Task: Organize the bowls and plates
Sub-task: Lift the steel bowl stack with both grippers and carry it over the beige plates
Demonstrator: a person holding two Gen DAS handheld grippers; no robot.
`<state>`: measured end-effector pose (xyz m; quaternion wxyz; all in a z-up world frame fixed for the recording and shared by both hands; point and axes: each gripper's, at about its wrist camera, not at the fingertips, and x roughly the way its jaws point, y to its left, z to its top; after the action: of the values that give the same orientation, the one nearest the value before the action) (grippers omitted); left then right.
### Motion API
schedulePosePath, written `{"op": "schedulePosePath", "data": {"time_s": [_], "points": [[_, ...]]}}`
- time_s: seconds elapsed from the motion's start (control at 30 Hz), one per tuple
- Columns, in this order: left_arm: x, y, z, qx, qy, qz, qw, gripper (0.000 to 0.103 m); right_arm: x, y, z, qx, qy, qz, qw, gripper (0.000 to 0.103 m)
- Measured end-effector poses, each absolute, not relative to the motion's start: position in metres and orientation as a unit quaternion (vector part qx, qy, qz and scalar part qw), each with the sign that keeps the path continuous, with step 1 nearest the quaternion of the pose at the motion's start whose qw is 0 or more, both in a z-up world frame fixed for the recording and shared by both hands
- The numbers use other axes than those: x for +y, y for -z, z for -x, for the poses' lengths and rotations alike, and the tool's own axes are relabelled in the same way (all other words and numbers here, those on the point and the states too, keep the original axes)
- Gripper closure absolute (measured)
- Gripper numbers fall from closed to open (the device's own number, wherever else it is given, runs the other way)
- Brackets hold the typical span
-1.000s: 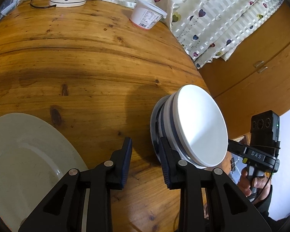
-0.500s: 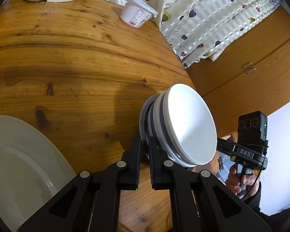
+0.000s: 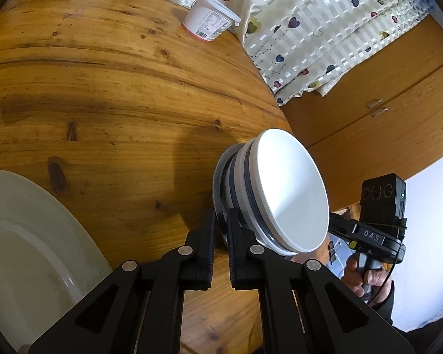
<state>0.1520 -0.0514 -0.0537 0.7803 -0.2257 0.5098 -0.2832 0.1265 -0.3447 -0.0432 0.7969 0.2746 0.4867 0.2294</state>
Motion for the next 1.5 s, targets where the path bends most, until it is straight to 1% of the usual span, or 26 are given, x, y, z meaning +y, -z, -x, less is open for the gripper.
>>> {"op": "schedulePosePath", "data": {"time_s": [0.53,1.5], "points": [[-0.048,0.049,-0.147,0.503,0.28,0.229,0.785,0.097,-0.341,0.038,-0.128,0.483,-0.235,-0.273,0.798,0.096],[-0.009,0.028,-0.128,0.476,0.253,0.242,0.807,0.097,-0.3,0.018,-0.135,0.477,-0.275,-0.25,0.797,0.096]]}}
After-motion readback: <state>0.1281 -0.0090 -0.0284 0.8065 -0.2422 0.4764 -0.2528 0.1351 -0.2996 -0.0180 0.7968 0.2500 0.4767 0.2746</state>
